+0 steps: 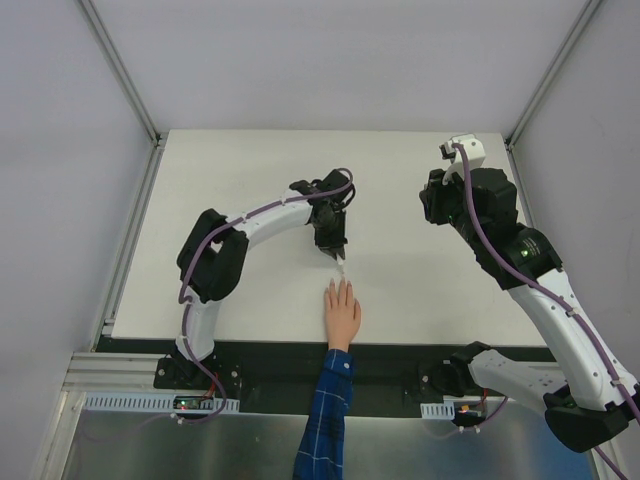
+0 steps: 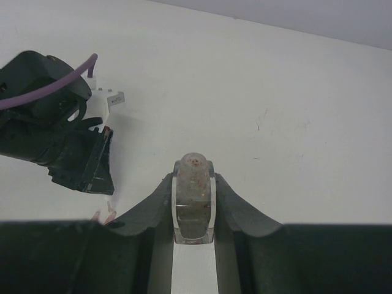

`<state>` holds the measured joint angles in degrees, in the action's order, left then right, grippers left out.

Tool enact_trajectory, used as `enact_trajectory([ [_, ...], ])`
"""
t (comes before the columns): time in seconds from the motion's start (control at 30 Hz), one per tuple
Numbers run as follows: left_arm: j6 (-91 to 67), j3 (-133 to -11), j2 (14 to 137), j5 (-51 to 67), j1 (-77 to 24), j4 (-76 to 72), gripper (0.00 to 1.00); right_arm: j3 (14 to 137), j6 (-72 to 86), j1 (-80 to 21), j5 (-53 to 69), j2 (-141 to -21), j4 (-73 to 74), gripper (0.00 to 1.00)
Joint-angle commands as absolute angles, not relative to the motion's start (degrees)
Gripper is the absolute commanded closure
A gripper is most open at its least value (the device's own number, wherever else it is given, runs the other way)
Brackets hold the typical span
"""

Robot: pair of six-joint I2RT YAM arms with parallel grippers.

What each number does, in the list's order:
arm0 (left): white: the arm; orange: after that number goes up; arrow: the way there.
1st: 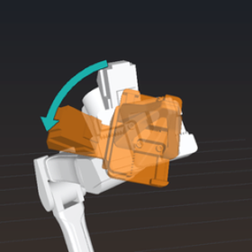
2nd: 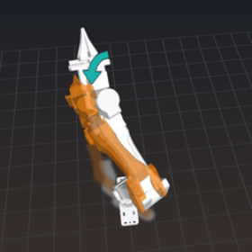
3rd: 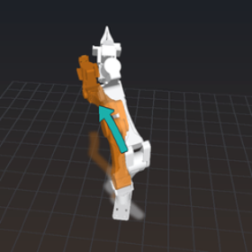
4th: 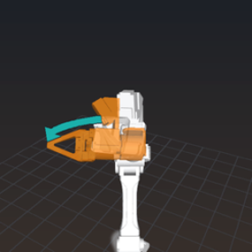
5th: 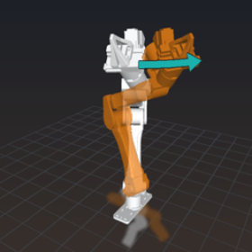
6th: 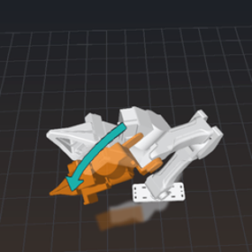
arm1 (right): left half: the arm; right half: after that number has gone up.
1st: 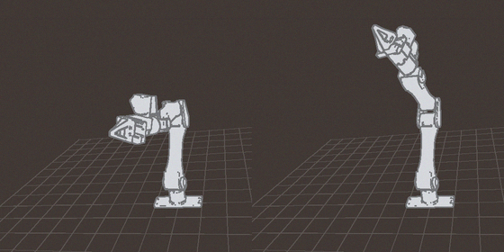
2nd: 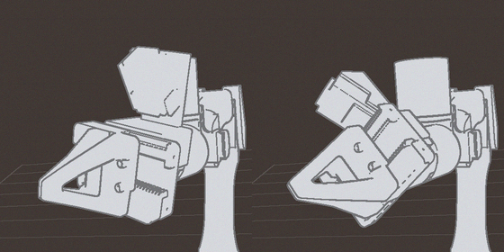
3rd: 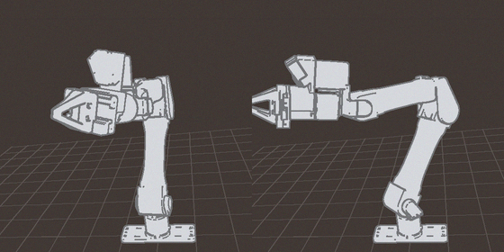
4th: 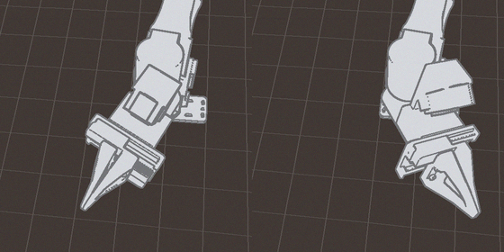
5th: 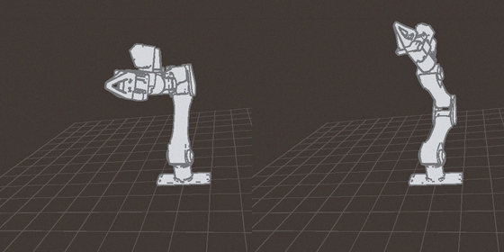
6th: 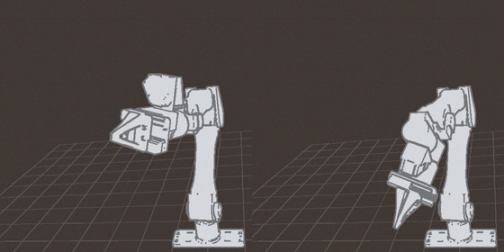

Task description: Paint the nails

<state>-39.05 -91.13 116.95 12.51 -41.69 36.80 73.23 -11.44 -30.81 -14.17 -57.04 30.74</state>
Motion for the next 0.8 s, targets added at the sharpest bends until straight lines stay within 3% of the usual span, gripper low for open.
enact_trajectory([
  [0.0,-36.74,-97.38,110.40,9.32,-42.19,39.20,1.00,74.27,-10.29,-30.94,-15.03,-55.28,29.62,1.00],
  [0.27,-32.52,-99.66,103.63,7.56,-42.19,41.92,1.00,76.82,-8.70,-30.50,-13.46,-54.76,33.57,1.00],
  [0.43,-26.57,-100.19,100.81,12.65,-42.19,42.10,1.00,70.07,-10.02,-30.50,-8.28,-50.81,31.14,1.00],
  [0.77,-9.86,-90.28,84.33,15.99,-47.80,39.12,1.00,53.36,-17.39,-30.94,26.49,-42.64,26.28,1.00],
])
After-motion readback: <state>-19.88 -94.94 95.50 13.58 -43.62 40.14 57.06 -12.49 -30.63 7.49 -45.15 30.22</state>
